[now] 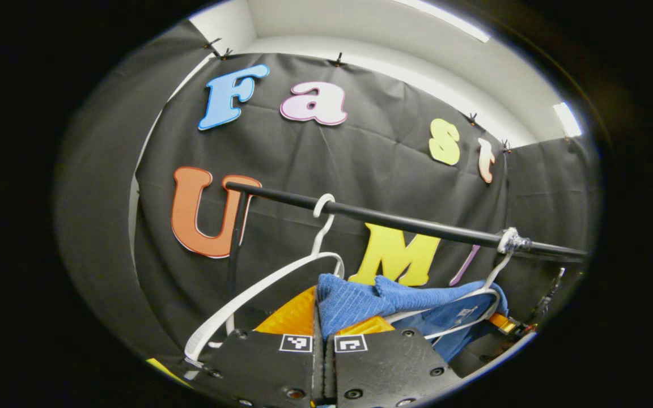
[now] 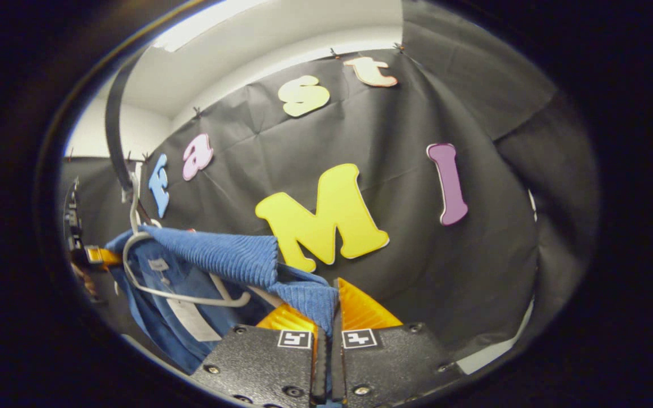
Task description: Grasp the clothes on the hanger with both hands and then place them into the laundry hamper below.
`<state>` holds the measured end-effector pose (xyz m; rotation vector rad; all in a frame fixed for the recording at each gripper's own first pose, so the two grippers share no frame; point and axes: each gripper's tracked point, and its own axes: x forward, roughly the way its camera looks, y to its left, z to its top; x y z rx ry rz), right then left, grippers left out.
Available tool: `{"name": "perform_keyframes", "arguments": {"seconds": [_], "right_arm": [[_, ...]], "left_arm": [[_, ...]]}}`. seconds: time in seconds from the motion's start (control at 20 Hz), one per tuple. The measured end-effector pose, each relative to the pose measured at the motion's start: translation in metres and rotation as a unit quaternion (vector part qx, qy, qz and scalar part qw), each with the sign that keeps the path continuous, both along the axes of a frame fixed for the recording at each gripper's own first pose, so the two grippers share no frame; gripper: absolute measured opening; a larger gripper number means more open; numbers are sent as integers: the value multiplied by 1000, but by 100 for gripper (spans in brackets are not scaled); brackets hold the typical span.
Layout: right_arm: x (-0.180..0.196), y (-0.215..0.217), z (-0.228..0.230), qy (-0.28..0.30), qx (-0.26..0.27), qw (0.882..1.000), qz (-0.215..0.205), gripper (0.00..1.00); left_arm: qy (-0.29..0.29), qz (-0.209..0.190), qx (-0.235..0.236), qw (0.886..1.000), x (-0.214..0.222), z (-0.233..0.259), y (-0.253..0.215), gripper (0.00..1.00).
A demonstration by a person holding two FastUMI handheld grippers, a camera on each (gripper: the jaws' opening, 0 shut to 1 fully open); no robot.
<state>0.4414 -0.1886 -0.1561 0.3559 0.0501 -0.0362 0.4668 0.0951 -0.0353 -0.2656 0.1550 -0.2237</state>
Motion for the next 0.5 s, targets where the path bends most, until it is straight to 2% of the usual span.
{"name": "perform_keyframes", "arguments": {"seconds": [0.05,0.1,0.25,0.3,0.35,0.4,0.45,0.5], "right_arm": [[2,0,2,1,14,1000,13,7],[6,0,4,0,21,999,24,7],[20,-2,5,3,55,997,57,7],[25,-1,8,3,74,995,74,7],[30,0,8,6,88,992,91,7],[35,1,9,8,102,989,108,6],[37,2,10,11,117,985,125,6],[42,3,11,14,134,981,139,6]], "left_arm": [[2,-5,1,1000,-2,0,0,5],[2,-10,2,1000,-2,0,0,1],[15,-25,-10,1000,3,-6,-2,1],[20,-30,-14,999,5,-7,-2,5],[25,-36,-15,999,6,-10,-2,1],[36,-48,-20,998,7,-14,-4,1],[47,-59,-31,997,6,-18,-6,5],[57,-72,-39,995,4,-20,-8,5]]}}
